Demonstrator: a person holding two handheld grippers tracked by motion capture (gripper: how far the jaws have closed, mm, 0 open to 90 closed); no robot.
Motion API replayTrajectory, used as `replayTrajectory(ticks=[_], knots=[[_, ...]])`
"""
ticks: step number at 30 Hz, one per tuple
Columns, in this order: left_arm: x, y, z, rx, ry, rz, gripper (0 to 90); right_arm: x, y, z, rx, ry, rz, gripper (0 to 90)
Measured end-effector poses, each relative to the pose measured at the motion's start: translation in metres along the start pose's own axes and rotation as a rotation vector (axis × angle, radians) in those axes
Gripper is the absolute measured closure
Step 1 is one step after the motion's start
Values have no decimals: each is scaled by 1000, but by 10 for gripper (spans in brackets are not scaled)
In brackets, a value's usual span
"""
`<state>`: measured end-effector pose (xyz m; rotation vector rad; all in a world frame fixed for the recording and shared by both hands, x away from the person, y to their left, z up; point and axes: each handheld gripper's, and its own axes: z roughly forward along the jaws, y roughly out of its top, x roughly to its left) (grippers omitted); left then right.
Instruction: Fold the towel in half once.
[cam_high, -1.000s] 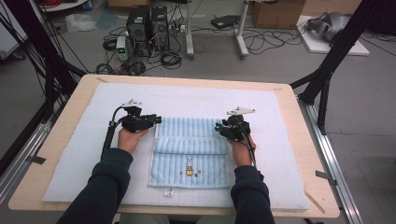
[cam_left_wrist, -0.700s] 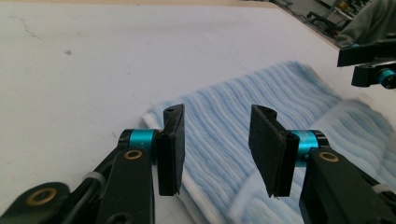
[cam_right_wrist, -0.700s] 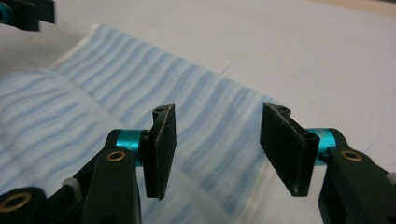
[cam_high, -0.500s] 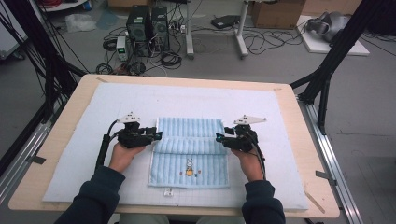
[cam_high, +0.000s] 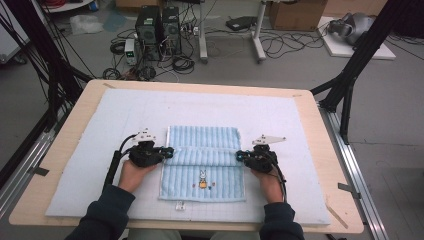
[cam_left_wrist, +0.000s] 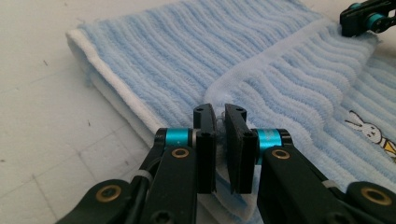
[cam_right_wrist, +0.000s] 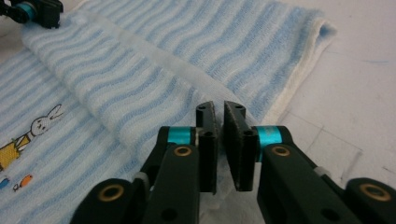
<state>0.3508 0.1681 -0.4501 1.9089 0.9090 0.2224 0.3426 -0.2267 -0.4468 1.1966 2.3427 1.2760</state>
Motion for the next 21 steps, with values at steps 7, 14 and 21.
replayTrajectory(ticks=[7,14,21], knots=[[-3,-2,-14,-87,-25,-5,820,6,2,-8,-27,0,-26,869],[-11,-6,-27,-136,-70,-24,822,16,1,-24,-54,-1,-66,875],[-24,-10,-38,-135,-82,2,822,25,-5,-39,-84,21,-65,875]])
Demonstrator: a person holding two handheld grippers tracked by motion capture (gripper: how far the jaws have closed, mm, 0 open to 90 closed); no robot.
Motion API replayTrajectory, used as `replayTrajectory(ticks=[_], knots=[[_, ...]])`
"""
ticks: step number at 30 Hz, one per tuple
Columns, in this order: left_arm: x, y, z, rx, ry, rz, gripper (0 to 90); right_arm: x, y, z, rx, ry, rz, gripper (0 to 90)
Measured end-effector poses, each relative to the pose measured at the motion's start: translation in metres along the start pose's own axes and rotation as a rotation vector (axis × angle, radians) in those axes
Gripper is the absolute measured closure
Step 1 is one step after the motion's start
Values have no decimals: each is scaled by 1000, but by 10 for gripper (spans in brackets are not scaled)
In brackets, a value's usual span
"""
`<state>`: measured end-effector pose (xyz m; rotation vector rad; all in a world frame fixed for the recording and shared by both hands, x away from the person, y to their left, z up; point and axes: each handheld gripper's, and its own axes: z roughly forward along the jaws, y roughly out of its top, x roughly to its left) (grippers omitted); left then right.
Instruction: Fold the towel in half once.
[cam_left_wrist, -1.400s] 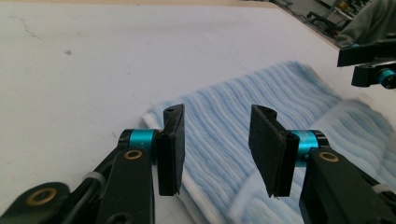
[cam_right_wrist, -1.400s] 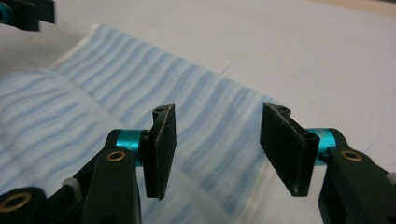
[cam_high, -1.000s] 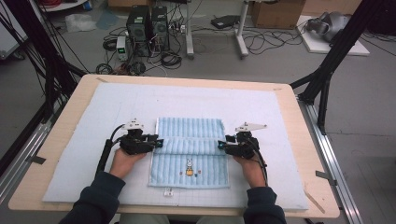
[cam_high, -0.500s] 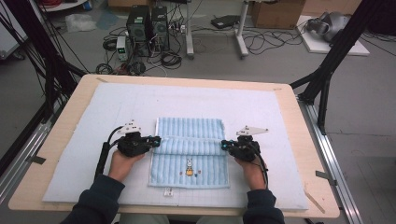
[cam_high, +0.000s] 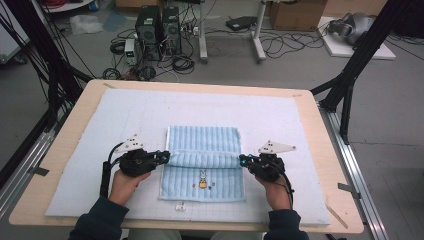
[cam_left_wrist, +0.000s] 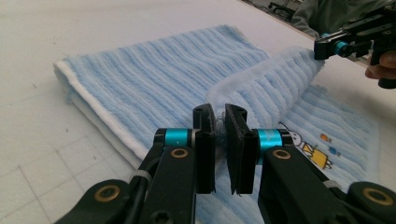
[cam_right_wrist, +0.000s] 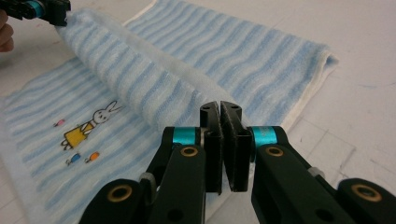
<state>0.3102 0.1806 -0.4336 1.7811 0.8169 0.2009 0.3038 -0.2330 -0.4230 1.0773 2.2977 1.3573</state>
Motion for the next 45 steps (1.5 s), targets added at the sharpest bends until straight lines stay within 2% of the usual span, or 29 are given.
replayTrajectory(ticks=[7,14,19,23,25,27,28,32,35,39,44,45], knots=[[-11,-6,-14,8,-13,20,823,13,-5,-13,-21,25,-23,876],[-23,-15,-26,30,-39,38,824,29,-9,-24,-10,39,-53,877],[-33,-22,-30,61,-61,46,822,37,-17,-33,13,40,-74,877],[-36,-24,-32,74,-65,48,816,42,-22,-33,41,48,-77,876],[-35,-23,-35,61,-54,22,763,45,-23,-35,40,47,-89,852],[-31,-19,-38,27,-20,-34,586,46,-22,-38,22,29,-90,738],[-30,-17,-39,16,-15,-42,540,44,-20,-40,8,19,-74,708],[-22,-8,-37,-15,9,-47,529,34,-20,-43,-24,-27,-36,684],[-17,-6,-29,-3,12,-52,532,32,-20,-37,4,-42,-35,683],[-12,-7,-23,8,24,-70,532,32,-18,-24,40,-37,-56,679],[-12,-11,-21,29,33,-66,532,43,-27,-6,172,60,-134,664],[-12,-12,-21,40,27,-73,540,44,-28,-4,202,55,-156,669]])
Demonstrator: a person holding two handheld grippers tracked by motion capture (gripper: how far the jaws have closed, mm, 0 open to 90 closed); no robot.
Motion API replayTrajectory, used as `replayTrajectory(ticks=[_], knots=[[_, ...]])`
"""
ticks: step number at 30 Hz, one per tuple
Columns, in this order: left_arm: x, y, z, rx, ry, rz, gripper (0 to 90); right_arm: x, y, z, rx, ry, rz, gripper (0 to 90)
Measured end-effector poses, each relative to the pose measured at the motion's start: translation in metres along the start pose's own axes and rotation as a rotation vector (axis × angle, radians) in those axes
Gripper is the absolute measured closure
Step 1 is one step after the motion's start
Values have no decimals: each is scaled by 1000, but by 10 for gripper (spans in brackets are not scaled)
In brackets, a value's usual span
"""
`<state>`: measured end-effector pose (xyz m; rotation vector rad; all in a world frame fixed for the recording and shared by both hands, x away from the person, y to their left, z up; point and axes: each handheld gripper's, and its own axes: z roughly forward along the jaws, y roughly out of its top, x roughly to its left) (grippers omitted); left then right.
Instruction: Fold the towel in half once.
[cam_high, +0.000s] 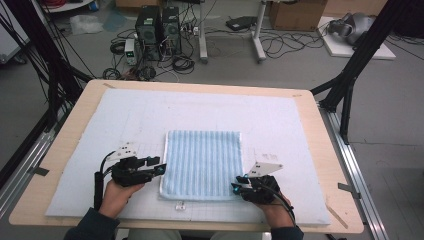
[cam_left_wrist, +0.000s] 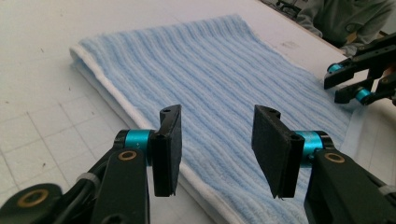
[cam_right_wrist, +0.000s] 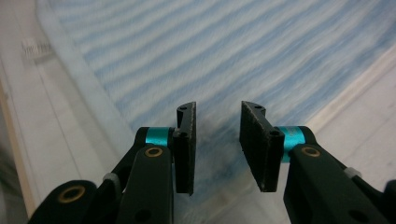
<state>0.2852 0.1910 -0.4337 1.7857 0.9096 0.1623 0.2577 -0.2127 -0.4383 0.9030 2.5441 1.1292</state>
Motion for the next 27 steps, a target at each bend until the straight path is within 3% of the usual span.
replayTrajectory(ticks=[4,7,10,14,19,22,23,25,27], knots=[[-6,-3,1,49,-21,32,707,1,-2,-2,52,6,-25,704],[-9,-5,4,71,-22,43,721,1,-4,-4,60,36,-29,697],[-8,-2,9,67,-8,43,671,-4,0,-6,51,69,-21,661],[-2,14,17,63,-5,50,644,-15,12,-13,-92,32,14,573],[16,34,40,48,58,45,711,-38,29,-9,-158,-55,64,591],[31,45,54,48,97,19,719,-57,38,2,-166,-97,103,690],[38,48,58,38,105,-13,719,-61,41,5,-160,-108,107,726],[47,51,64,33,129,-53,718,-72,46,14,-129,-101,126,780],[54,52,70,38,161,-60,733,-80,51,25,-94,-109,122,799]])
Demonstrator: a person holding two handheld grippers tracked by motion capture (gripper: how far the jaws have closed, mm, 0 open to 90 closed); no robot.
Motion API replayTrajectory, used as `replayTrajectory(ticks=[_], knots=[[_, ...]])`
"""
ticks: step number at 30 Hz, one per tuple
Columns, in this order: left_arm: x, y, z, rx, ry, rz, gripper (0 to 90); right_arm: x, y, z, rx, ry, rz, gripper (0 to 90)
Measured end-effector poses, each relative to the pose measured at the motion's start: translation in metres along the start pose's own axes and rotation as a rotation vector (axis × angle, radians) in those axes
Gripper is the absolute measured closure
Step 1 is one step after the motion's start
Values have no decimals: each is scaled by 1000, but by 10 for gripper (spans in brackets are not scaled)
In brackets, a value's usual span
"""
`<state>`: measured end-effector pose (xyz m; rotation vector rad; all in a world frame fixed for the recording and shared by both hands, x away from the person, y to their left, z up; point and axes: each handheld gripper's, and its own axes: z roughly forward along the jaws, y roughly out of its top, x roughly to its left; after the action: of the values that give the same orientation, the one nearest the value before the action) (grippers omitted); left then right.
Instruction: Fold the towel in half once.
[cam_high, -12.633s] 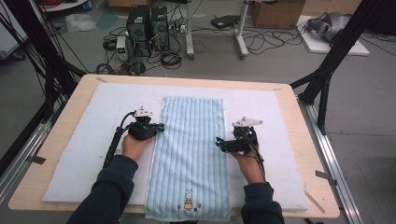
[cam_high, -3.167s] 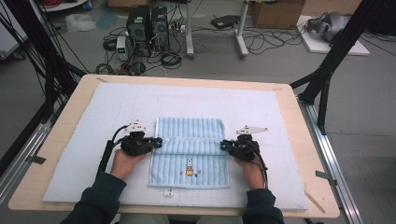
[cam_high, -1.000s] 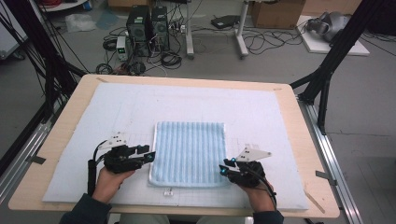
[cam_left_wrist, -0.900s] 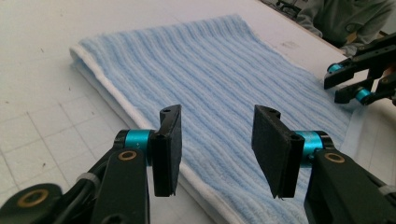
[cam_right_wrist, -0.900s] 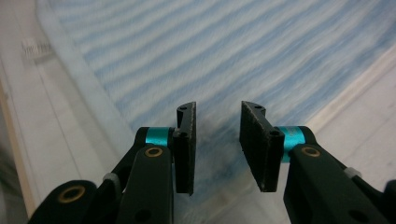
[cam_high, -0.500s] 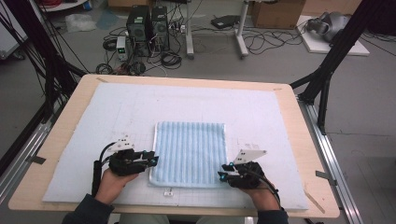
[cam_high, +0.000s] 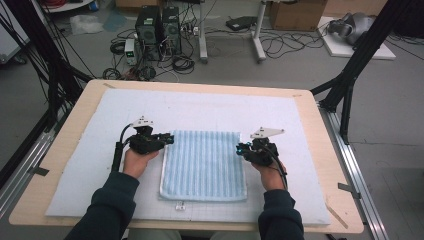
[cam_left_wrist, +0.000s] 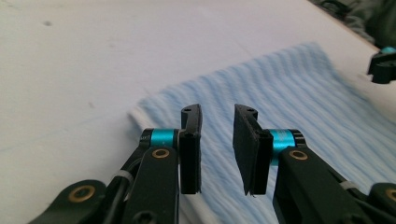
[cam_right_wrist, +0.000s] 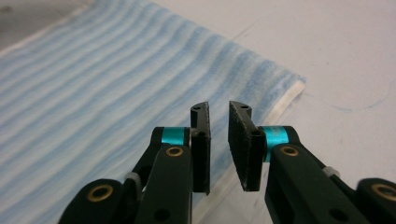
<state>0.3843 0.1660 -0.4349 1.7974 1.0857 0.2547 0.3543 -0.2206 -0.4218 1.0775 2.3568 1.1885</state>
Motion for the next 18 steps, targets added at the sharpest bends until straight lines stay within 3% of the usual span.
replayTrajectory(ticks=[3,6,9,10,12,14,16,18], knots=[[5,2,13,38,30,-1,750,-6,6,18,26,-16,1,799],[6,5,23,66,56,30,773,-11,11,29,13,-25,7,794],[7,6,31,107,89,54,778,-15,13,37,37,-50,19,793],[8,5,32,100,90,54,781,-18,12,40,52,-65,16,793],[9,5,33,94,90,55,788,-22,8,43,75,-78,42,792],[10,4,32,95,87,63,789,-28,6,42,58,-71,99,809],[11,4,31,95,89,71,788,-32,4,39,62,-107,110,790],[10,5,30,95,92,63,772,-36,1,36,52,-102,154,764]])
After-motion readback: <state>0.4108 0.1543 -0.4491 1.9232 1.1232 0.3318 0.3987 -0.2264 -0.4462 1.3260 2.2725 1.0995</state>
